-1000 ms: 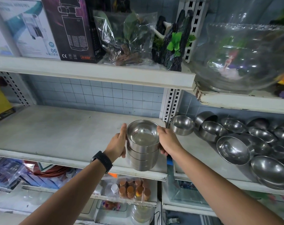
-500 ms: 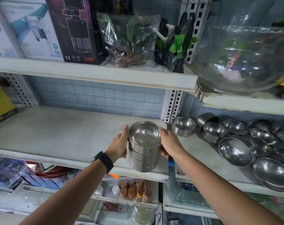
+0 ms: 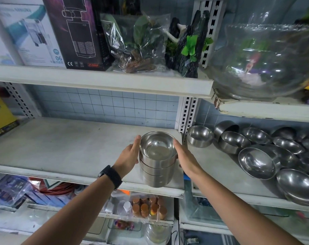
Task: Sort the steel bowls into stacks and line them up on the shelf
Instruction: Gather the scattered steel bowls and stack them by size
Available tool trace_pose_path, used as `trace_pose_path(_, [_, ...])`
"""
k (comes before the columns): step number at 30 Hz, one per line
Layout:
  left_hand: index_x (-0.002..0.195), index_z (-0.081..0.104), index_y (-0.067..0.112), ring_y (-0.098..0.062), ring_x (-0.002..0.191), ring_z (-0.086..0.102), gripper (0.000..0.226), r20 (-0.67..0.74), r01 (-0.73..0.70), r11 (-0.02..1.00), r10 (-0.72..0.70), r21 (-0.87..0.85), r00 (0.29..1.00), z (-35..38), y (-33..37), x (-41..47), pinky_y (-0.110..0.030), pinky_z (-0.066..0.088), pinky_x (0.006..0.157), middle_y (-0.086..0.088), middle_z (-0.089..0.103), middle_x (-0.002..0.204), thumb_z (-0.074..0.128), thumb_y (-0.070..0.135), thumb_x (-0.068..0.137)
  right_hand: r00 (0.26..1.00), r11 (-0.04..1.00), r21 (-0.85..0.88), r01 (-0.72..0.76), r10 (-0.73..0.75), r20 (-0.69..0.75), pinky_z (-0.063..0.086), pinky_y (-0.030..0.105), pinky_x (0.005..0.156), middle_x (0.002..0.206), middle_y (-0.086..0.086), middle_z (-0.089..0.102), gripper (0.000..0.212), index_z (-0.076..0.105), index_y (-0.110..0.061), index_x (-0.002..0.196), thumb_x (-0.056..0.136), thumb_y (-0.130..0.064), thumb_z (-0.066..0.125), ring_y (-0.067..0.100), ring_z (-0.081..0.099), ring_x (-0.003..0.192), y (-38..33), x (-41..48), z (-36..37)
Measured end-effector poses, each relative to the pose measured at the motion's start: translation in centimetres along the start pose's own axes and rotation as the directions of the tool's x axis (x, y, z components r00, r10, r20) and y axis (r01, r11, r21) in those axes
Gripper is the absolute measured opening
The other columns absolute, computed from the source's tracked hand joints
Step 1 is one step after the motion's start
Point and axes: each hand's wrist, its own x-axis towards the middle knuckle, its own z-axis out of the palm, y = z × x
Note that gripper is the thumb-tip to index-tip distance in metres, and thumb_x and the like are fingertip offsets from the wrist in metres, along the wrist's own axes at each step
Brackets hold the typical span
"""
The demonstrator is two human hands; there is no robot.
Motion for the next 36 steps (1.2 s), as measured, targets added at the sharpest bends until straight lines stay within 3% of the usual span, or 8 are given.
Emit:
trace_pose_path(3, [0.107, 0.062, 0.018, -0.015, 0.081, 0.052, 0.062, -0.012, 0.016, 1.000, -0.016, -0.009, 1.000, 0.1, -0.2, -0.1, -0.018, 0.039, 0.068, 0.000, 0.055, 0.081, 0.013, 0.057, 0.103, 0.999, 0.998, 0.061, -0.033, 0.032, 0.026, 0.026, 0.047, 0.122, 0.161, -0.010, 0.033, 0.070, 0.032, -0.041, 0.154, 0.094, -0.077, 0.027, 0.014, 0.032, 0.147, 0.0, -0.1, 0.3])
trace_pose_path(8, [0.120, 0.059, 0.030, -0.025, 0.107, 0.061, 0.080, 0.039, 0.044, 0.997, -0.041, -0.063, 0.998, 0.1, -0.9, 0.6, -0.037, 0.055, 0.077, -0.011, 0.065, 0.115, 0.014, 0.083, 0.080, 0.999, 0.990, 0.137, -0.036, 0.032, 0.031, 0.021, 0.041, 0.119, 0.159, -0.010, 0.035, 0.062, 0.035, -0.036, 0.154, 0.101, -0.066, 0.028, 0.013, 0.029, 0.147, 0.1, 0.0, 0.5])
trace_pose_path(17, [0.119, 0.057, 0.033, -0.021, 0.098, 0.063, 0.071, 0.048, 0.010, 1.000, -0.011, 0.028, 0.999, -0.9, -0.2, 0.5, -0.046, 0.059, 0.084, 0.000, 0.065, 0.105, 0.016, 0.077, 0.081, 0.999, 0.999, 0.035, -0.013, 0.011, 0.042, 0.031, 0.048, 0.119, 0.156, -0.013, 0.040, 0.073, 0.040, -0.042, 0.150, 0.090, -0.081, 0.026, 0.012, 0.037, 0.143, 0.6, 0.6, 0.3])
trace_pose_path(21, [0.119, 0.056, 0.031, -0.018, 0.094, 0.066, 0.052, 0.115, -0.038, 0.993, 0.024, 0.115, 0.993, -1.8, 0.2, 1.0, -0.043, 0.059, 0.080, 0.006, 0.065, 0.104, 0.021, 0.064, 0.099, 0.996, 0.996, -0.082, 0.042, -0.035, 0.085, 0.036, 0.045, 0.115, 0.146, -0.011, 0.050, 0.061, 0.051, -0.043, 0.138, 0.094, -0.077, 0.026, 0.008, 0.045, 0.131, -0.4, 0.4, -1.1])
trace_pose_path(24, [0.108, 0.062, 0.029, -0.018, 0.093, 0.067, 0.057, 0.139, -0.106, 0.971, 0.077, 0.215, 0.987, -3.2, 1.1, 1.6, -0.040, 0.056, 0.080, 0.003, 0.069, 0.100, 0.025, 0.068, 0.089, 0.992, 0.965, -0.238, 0.112, -0.096, 0.077, 0.038, 0.040, 0.110, 0.128, -0.006, 0.061, 0.067, 0.057, -0.029, 0.130, 0.095, -0.076, 0.025, 0.007, 0.053, 0.112, -1.6, 0.3, -3.3])
trace_pose_path(26, [0.101, 0.065, 0.022, -0.020, 0.092, 0.066, 0.064, 0.088, -0.192, 0.931, 0.173, 0.310, 0.981, -4.1, 1.9, 2.4, -0.044, 0.055, 0.084, -0.001, 0.070, 0.096, 0.025, 0.070, 0.085, 0.988, 0.907, -0.393, 0.153, -0.144, 0.051, 0.041, 0.036, 0.102, 0.108, -0.006, 0.060, 0.062, 0.059, -0.021, 0.117, 0.098, -0.070, 0.025, 0.011, 0.057, 0.104, -2.2, 0.5, -5.2])
trace_pose_path(31, [0.087, 0.059, 0.022, -0.018, 0.079, 0.059, 0.050, 0.092, -0.344, 0.704, 0.371, 0.622, 0.924, -4.4, 5.7, 4.4, -0.039, 0.054, 0.075, 0.002, 0.064, 0.086, 0.026, 0.058, 0.089, 0.959, 0.562, -0.808, 0.177, -0.284, 0.013, 0.052, 0.034, 0.091, 0.113, -0.008, 0.061, 0.058, 0.060, -0.024, 0.116, 0.094, -0.068, 0.029, 0.011, 0.059, 0.099, -2.8, 1.2, -9.8])
trace_pose_path(36, [0.103, 0.064, 0.018, -0.019, 0.089, 0.058, 0.044, 0.218, -0.441, 0.436, 0.473, 0.784, 0.854, -1.3, 9.3, 5.6, -0.036, 0.048, 0.084, 0.000, 0.066, 0.102, 0.036, 0.051, 0.098, 0.938, 0.365, -0.927, 0.087, -0.343, -0.046, 0.051, 0.031, 0.072, 0.099, -0.006, 0.062, 0.048, 0.058, -0.026, 0.104, 0.095, -0.065, 0.033, 0.013, 0.061, 0.089, -1.8, -0.1, -14.3])
